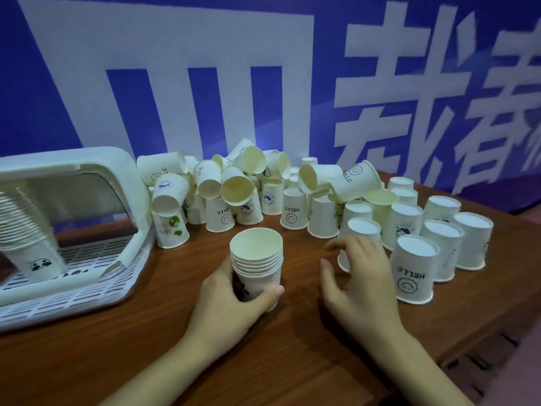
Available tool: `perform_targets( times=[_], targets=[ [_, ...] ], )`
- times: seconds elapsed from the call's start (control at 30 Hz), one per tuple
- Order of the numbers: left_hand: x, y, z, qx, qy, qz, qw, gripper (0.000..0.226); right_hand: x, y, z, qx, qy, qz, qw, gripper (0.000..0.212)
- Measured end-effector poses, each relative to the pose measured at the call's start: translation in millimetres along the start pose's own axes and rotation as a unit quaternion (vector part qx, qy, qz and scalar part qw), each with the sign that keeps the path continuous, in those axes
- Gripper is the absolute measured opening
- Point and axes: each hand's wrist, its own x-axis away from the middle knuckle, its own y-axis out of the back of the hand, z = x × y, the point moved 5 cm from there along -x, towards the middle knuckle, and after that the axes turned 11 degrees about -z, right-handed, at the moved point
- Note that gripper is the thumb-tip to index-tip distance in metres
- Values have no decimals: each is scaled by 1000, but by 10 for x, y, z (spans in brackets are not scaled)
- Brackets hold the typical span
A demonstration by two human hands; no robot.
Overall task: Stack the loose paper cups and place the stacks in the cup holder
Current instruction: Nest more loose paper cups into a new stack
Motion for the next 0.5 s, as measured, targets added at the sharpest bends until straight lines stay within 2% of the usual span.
perform_targets(
  times=[0.07, 0.13, 0.2, 0.27, 0.3, 0.37, 0.5],
  targets=[
    [2, 74, 41, 7, 15, -31, 999, 49, -60, -107, 59, 44, 12, 34, 998, 31],
    [-15, 137, 108, 23, 33, -50, 998, 49, -180, -161, 87, 136, 25, 56, 989, 51],
    [-21, 150, 165, 36, 46, -52, 997, 48, -319, -132, -3, 229, -24, 85, 969, 72],
    [-16, 136, 185, 40, 45, -45, 997, 46, -419, -60, -167, 318, -103, 143, 931, 85],
    [-15, 128, 187, 40, 42, -41, 997, 46, -434, -40, -237, 351, -126, 165, 913, 86],
    [-20, 123, 197, 45, 40, -38, 997, 46, -419, -37, -267, 388, -112, 178, 897, 79],
    [-21, 123, 202, 55, 42, -37, 997, 46, -341, -123, -142, 399, -25, 169, 901, 69]
  ],
)
